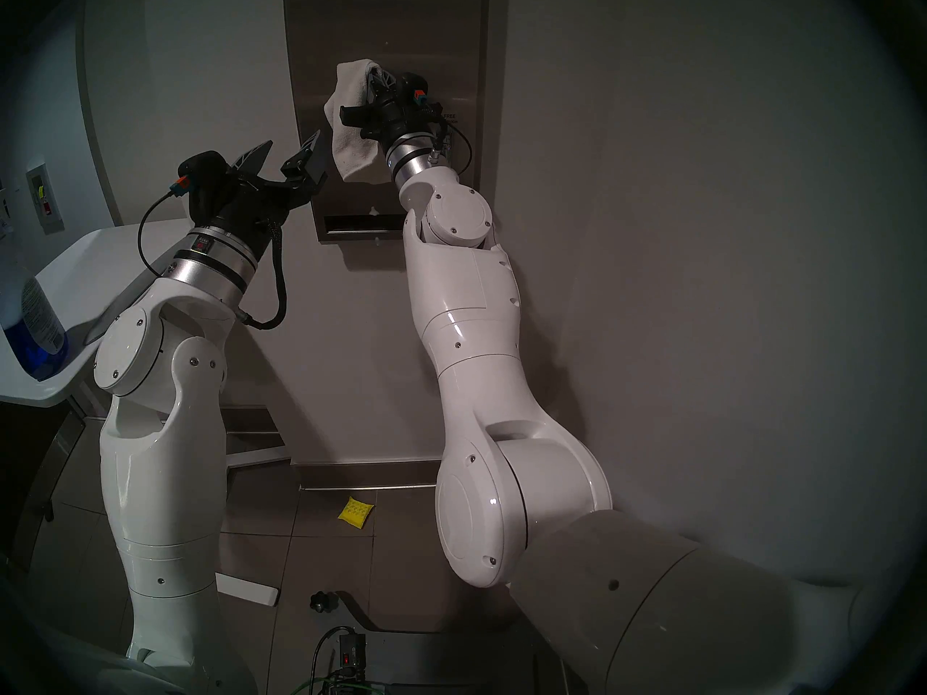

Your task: Pick up the cloth and wipe the surface

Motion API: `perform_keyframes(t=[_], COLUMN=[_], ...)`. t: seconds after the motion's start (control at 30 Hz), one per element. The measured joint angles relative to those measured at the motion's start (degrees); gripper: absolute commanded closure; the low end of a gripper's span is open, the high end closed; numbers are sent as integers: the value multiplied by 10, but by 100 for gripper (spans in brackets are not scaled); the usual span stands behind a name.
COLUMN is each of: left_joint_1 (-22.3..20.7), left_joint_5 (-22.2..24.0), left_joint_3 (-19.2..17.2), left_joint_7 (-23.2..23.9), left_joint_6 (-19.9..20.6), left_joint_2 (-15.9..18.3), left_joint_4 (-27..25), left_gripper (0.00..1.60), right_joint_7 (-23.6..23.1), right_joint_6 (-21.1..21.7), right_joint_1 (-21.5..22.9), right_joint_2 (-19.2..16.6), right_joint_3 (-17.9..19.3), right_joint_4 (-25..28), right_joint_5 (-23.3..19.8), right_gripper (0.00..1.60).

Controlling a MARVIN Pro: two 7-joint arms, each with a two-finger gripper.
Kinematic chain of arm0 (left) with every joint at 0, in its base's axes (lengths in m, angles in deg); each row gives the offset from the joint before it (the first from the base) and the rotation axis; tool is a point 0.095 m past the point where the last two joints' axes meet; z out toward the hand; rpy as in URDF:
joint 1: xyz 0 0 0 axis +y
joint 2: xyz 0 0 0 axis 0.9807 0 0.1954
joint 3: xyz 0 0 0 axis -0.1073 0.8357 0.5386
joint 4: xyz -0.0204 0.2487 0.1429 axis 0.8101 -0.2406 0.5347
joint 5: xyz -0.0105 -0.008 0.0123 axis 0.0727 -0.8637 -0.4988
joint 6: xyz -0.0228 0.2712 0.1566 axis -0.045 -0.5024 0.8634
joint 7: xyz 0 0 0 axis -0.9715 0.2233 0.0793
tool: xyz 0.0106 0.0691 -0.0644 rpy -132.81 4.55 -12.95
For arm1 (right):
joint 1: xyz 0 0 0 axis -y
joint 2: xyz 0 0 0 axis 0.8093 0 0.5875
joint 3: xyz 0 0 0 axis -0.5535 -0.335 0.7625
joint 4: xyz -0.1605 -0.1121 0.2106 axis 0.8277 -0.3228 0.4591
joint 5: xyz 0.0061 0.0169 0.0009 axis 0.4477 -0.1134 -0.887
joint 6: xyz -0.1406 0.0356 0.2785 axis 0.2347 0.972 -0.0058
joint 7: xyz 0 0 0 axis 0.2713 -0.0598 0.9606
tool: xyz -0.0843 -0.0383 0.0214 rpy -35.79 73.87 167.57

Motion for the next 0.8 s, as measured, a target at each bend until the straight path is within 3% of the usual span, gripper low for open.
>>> perform_keyframes(t=[0.8], left_joint_1=[0], left_joint_5=[-1], left_joint_3=[-1], left_joint_7=[1], left_joint_6=[1], left_joint_2=[-2], left_joint_4=[0], left_gripper=[0], right_joint_7=[47], right_joint_6=[0], right_joint_1=[-26], right_joint_2=[4], right_joint_3=[-19], right_joint_4=[48], right_joint_5=[52], right_gripper=[160])
